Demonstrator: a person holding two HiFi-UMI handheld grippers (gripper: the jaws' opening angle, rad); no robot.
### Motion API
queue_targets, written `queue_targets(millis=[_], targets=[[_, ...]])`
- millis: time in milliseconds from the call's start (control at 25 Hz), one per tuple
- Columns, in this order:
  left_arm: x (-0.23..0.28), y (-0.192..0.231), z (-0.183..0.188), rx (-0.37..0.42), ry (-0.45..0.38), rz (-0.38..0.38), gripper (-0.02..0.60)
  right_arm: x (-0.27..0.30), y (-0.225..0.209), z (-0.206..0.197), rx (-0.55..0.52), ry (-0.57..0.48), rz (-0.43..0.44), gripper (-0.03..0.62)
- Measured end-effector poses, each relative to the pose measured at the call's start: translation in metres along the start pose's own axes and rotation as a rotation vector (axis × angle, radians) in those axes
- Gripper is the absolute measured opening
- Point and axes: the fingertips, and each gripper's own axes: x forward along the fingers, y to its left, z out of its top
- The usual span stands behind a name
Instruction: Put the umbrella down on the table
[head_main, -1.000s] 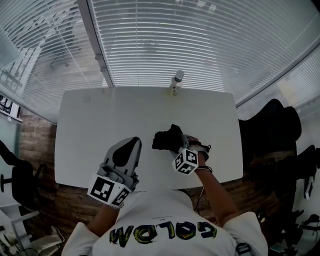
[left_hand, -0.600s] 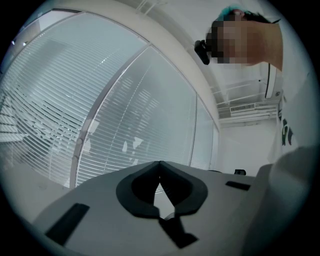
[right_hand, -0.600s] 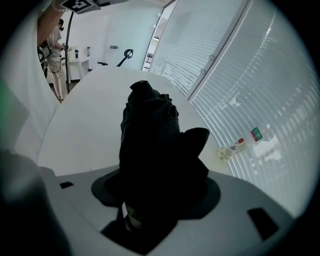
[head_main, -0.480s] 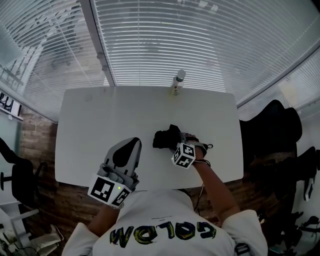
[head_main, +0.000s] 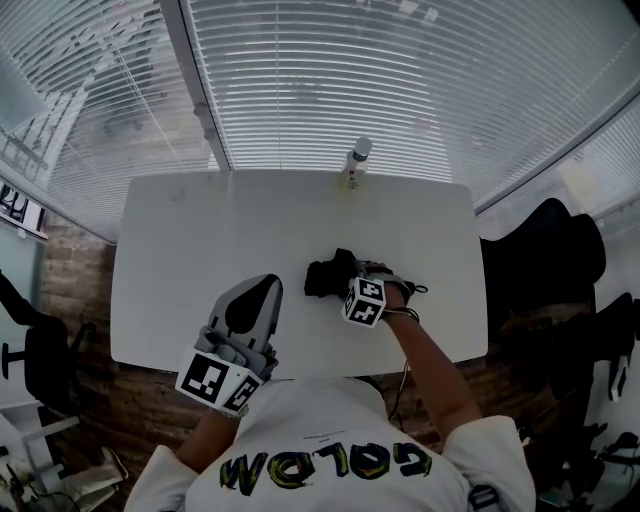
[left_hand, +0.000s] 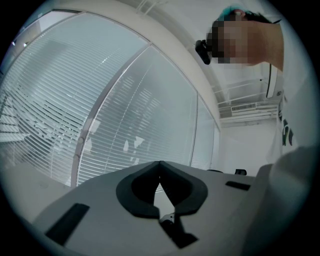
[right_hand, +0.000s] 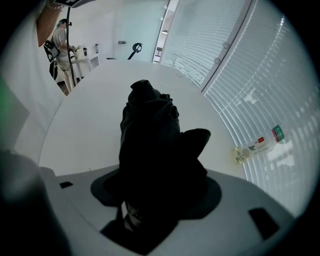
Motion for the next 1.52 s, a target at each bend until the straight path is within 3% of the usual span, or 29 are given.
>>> queue_targets(millis=[560, 960, 1520], targets=[[0.001, -0.002, -0.003, 0.0, 0.0, 0.007, 0.011, 0.014, 0.006, -0.004, -0.007, 0.031, 0.107, 0.307], [0.006, -0.005, -0.001, 0.001, 0.001, 0.001, 0.011, -0.006, -0.006, 0.003, 0.018, -0.006, 0.076, 0.331], [0.016, -0.013, -0.006, 0.007, 0.012, -0.012, 0.011, -0.093, -0.039, 0.031, 0.264, -0.301, -0.089, 0.288]])
